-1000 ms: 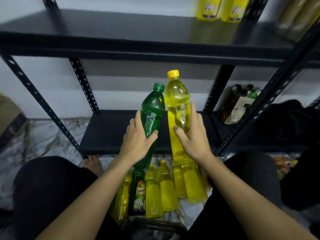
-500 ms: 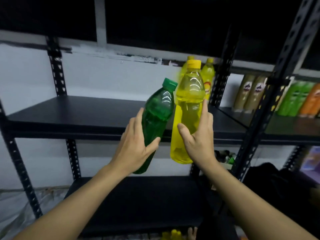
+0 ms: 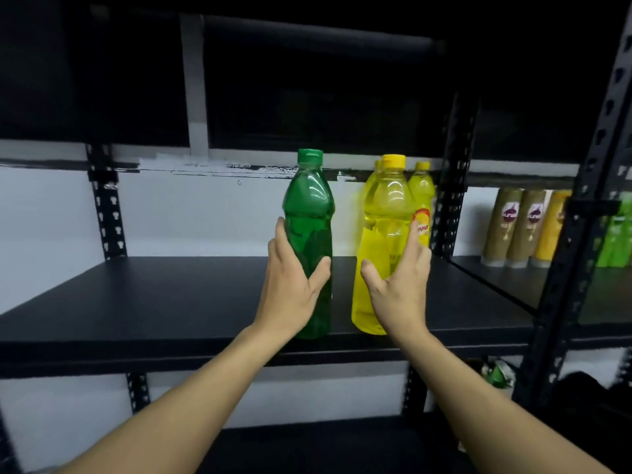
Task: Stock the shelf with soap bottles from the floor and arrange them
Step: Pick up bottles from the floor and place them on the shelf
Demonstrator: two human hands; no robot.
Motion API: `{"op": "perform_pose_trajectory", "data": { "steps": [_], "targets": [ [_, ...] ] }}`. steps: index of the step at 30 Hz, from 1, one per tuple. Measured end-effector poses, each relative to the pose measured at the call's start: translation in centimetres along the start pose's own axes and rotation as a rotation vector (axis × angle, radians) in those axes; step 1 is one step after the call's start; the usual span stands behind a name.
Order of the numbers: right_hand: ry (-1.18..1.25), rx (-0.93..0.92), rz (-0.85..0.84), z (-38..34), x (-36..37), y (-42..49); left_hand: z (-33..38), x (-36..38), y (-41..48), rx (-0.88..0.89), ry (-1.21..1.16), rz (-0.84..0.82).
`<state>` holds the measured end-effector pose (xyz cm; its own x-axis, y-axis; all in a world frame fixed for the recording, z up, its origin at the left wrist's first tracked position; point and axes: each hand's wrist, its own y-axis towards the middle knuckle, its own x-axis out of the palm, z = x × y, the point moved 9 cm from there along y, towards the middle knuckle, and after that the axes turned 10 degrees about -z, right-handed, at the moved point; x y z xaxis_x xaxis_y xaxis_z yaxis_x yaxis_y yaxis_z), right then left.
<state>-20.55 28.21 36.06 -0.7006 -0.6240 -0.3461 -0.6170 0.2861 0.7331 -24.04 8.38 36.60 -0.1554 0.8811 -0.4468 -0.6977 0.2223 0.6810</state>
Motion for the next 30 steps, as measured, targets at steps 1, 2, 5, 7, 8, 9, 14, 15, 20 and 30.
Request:
{"op": "perform_pose_trajectory", "data": {
  "steps": [1,2,5,7,8,9,14,15,20,30],
  "targets": [
    [-0.017,0.006,-0.001,0.3,0.4,0.4,-0.7,0.2,0.6,-0.013,0.0,0.015],
    [-0.032,0.013,-0.007,0.6,0.9,0.7,-1.4,0.4,1.2,-0.023,0.008,0.025],
    [-0.021,0.063,-0.027,1.6,2.5,1.6,-3.2,1.3,3.0,-0.035,0.02,0.02],
    [0.011,0.079,-0.063,2.3,3.8,2.2,-4.1,1.8,3.7,-0.021,0.027,0.027],
    [0.025,0.08,-0.085,2.8,4.4,2.7,-4.7,2.2,4.1,-0.015,0.032,0.032],
    [0.037,0.078,-0.111,3.4,5.1,3.2,-5.4,2.5,4.3,-0.012,0.035,0.035],
    [0.054,0.125,-0.215,6.7,8.2,5.4,-8.6,3.8,5.8,-0.013,0.089,0.006],
    [0.051,0.141,-0.237,7.3,8.7,5.5,-9.0,4.1,6.2,-0.021,0.107,-0.006],
    [-0.025,0.174,-0.262,8.4,9.2,5.5,-10.0,4.8,6.7,-0.038,0.181,-0.053],
    [0.142,0.309,-0.226,9.5,7.7,5.0,-10.7,3.7,5.8,-0.143,0.153,-0.038]
  ]
}}
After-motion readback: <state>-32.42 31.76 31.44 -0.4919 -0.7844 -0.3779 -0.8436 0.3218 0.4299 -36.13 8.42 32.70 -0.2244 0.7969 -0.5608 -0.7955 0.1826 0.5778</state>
